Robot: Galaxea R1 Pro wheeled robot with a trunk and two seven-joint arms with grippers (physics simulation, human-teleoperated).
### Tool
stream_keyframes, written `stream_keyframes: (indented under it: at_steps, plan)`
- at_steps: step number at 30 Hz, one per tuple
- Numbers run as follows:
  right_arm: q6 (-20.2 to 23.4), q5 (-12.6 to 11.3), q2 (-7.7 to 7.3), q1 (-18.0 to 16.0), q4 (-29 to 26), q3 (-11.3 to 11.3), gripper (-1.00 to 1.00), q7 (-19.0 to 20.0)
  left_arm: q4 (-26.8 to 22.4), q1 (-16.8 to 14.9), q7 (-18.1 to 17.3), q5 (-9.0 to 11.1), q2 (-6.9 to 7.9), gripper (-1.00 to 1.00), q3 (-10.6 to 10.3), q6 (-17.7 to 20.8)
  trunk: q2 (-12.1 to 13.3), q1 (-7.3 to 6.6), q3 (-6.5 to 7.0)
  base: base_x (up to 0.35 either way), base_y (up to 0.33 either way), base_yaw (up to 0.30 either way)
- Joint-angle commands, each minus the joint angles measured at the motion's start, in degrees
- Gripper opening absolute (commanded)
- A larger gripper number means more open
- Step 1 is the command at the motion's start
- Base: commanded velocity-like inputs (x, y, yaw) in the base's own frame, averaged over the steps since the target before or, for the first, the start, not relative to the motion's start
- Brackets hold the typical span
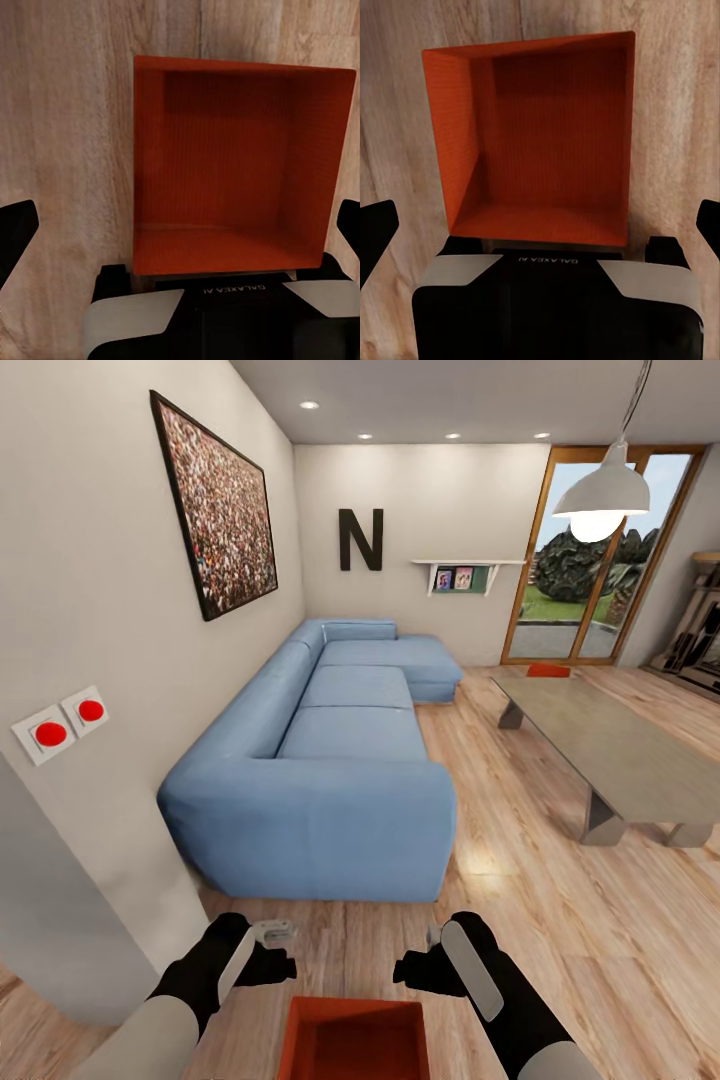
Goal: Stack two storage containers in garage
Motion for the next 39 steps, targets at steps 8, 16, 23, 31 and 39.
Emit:
stream_keyframes:
  at_steps: [8,16,23,31,39]
  plan:
    - [0.1,-0.6,-0.01,0.0,0.0,0.1,1.00,-0.6,-0.1,0.0,0.2,0.5,0.01,1.00,-0.1,0.3,0.0,0.00,-0.06,-0.220,0.000,0.000]
    - [0.1,-0.6,-0.09,0.0,0.0,0.1,1.00,-0.7,-0.1,0.0,0.2,0.4,0.03,1.00,-0.1,0.3,0.0,0.00,-0.06,-0.027,0.000,0.000]
    - [0.1,-0.6,-0.10,0.0,0.0,0.1,1.00,-0.7,-0.1,0.0,0.1,0.4,0.01,1.00,-0.1,0.3,0.0,0.00,-0.06,-0.001,0.000,0.000]
    - [0.1,-0.6,-0.10,0.0,0.0,0.1,1.00,-0.6,-0.1,0.0,0.1,0.4,0.03,1.00,-0.1,0.3,0.0,0.00,-0.06,-0.079,0.107,0.000]
    - [0.1,-0.6,-0.10,0.0,0.0,0.1,1.00,-0.7,-0.1,0.0,0.0,0.4,0.01,1.00,-0.1,0.2,0.0,0.00,-0.06,-0.006,0.006,0.000]
